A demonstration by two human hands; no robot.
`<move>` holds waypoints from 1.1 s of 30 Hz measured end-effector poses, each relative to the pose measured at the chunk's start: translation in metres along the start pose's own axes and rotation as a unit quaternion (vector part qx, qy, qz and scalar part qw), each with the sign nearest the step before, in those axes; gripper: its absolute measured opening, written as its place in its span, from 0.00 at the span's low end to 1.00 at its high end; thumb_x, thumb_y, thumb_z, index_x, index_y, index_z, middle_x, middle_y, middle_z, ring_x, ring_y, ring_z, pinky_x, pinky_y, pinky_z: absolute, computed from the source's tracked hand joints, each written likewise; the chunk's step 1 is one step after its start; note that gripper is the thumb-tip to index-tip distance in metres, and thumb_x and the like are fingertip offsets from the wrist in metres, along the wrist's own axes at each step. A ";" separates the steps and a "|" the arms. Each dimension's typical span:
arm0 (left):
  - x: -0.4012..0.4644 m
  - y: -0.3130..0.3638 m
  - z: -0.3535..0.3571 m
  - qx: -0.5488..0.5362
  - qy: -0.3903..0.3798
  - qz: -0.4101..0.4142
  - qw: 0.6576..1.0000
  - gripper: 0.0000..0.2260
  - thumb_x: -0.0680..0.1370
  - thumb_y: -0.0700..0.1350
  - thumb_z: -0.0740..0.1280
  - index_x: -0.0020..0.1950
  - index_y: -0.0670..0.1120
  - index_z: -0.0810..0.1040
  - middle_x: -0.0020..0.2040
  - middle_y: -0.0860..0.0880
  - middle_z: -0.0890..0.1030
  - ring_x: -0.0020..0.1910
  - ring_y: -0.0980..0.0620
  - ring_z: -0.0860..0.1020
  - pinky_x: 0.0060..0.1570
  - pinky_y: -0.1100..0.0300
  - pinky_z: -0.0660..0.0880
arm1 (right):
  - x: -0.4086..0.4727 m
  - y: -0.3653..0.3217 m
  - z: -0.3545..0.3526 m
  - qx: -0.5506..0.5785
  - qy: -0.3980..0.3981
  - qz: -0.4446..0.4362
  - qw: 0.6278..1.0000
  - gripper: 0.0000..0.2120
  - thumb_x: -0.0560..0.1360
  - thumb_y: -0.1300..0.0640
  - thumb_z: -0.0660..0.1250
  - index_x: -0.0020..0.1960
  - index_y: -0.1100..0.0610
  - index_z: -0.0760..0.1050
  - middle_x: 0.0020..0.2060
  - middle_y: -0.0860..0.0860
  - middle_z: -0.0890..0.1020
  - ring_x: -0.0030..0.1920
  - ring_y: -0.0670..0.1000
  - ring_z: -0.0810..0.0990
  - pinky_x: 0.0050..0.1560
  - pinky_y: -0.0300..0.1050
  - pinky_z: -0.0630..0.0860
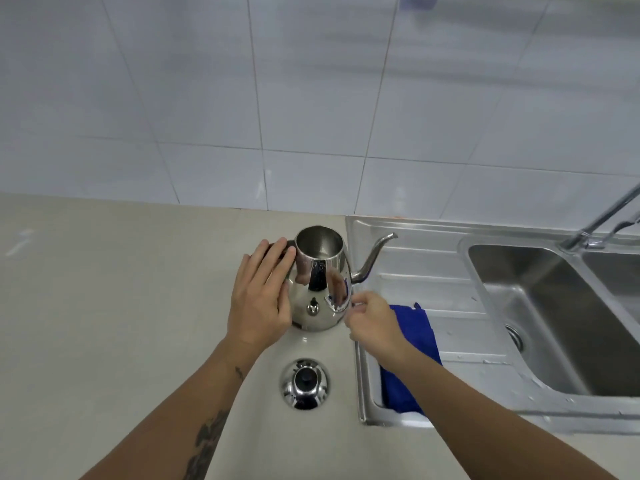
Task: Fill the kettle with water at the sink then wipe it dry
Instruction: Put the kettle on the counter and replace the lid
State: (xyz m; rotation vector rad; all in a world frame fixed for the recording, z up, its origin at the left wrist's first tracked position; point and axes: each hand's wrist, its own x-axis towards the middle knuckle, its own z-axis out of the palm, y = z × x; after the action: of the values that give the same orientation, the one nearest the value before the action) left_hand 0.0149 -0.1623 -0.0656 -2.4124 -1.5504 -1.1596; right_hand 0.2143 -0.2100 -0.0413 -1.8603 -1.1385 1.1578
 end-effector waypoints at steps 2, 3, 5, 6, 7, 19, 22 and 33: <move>0.000 0.001 0.001 0.001 0.004 -0.004 1.000 0.25 0.77 0.39 0.62 0.75 0.47 0.69 0.77 0.50 0.67 0.78 0.46 0.62 0.75 0.43 0.60 | -0.011 0.009 0.007 -0.044 -0.068 -0.041 0.996 0.14 0.77 0.64 0.65 0.61 0.53 0.75 0.51 0.50 0.80 0.46 0.45 0.80 0.43 0.37 0.80; 0.000 0.002 0.001 0.003 0.004 -0.006 1.000 0.25 0.77 0.39 0.63 0.75 0.47 0.69 0.77 0.50 0.67 0.78 0.46 0.62 0.75 0.43 0.60 | -0.015 0.013 0.010 -0.081 -0.102 -0.066 0.989 0.15 0.77 0.63 0.66 0.62 0.53 0.75 0.53 0.49 0.79 0.50 0.44 0.79 0.48 0.37 0.79; 0.000 0.003 0.001 0.006 0.004 -0.012 1.000 0.26 0.76 0.38 0.63 0.75 0.47 0.69 0.77 0.50 0.68 0.78 0.46 0.62 0.75 0.43 0.60 | -0.021 0.022 0.015 -0.166 -0.161 -0.116 0.966 0.18 0.76 0.59 0.69 0.65 0.50 0.75 0.59 0.47 0.78 0.58 0.45 0.78 0.60 0.44 0.78; 0.000 0.003 0.001 0.007 0.004 -0.015 1.000 0.26 0.76 0.38 0.62 0.75 0.47 0.69 0.76 0.50 0.68 0.78 0.46 0.62 0.75 0.43 0.60 | -0.024 0.026 0.018 -0.209 -0.183 -0.141 0.950 0.20 0.75 0.57 0.69 0.66 0.48 0.75 0.62 0.46 0.77 0.61 0.45 0.76 0.63 0.46 0.76; 0.000 0.004 0.001 0.008 0.005 -0.018 1.000 0.26 0.76 0.38 0.62 0.75 0.47 0.69 0.76 0.50 0.68 0.78 0.46 0.62 0.74 0.43 0.61 | -0.027 0.030 0.020 -0.257 -0.197 -0.170 0.931 0.22 0.74 0.55 0.70 0.67 0.47 0.74 0.64 0.45 0.76 0.63 0.46 0.75 0.66 0.47 0.74; 0.002 0.011 -0.006 0.017 -0.016 -0.040 0.999 0.27 0.74 0.40 0.55 0.74 0.48 0.70 0.76 0.51 0.69 0.77 0.46 0.64 0.74 0.45 0.62 | -0.038 0.044 0.030 -0.409 -0.142 -0.288 0.854 0.17 0.75 0.54 0.63 0.64 0.49 0.75 0.61 0.47 0.79 0.57 0.54 0.79 0.55 0.52 0.78; 0.003 0.012 -0.008 0.008 -0.018 -0.044 0.999 0.28 0.74 0.41 0.54 0.74 0.48 0.71 0.76 0.51 0.69 0.77 0.47 0.64 0.73 0.44 0.64 | -0.037 0.039 0.019 -0.375 -0.111 -0.300 0.870 0.15 0.76 0.54 0.65 0.62 0.49 0.76 0.59 0.45 0.80 0.55 0.51 0.79 0.54 0.46 0.76; 0.005 0.012 -0.006 -0.012 0.007 -0.047 0.999 0.28 0.71 0.38 0.57 0.72 0.48 0.74 0.73 0.52 0.72 0.75 0.47 0.67 0.73 0.49 0.64 | -0.025 -0.093 -0.037 -0.187 0.108 -0.413 0.885 0.12 0.75 0.63 0.66 0.58 0.55 0.77 0.50 0.51 0.84 0.47 0.52 0.81 0.50 0.48 0.78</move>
State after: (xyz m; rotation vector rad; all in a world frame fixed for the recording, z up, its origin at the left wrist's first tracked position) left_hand 0.0218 -0.1668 -0.0541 -2.3633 -1.6728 -1.2162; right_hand 0.2122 -0.1988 0.0612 -1.4215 -1.8465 0.2460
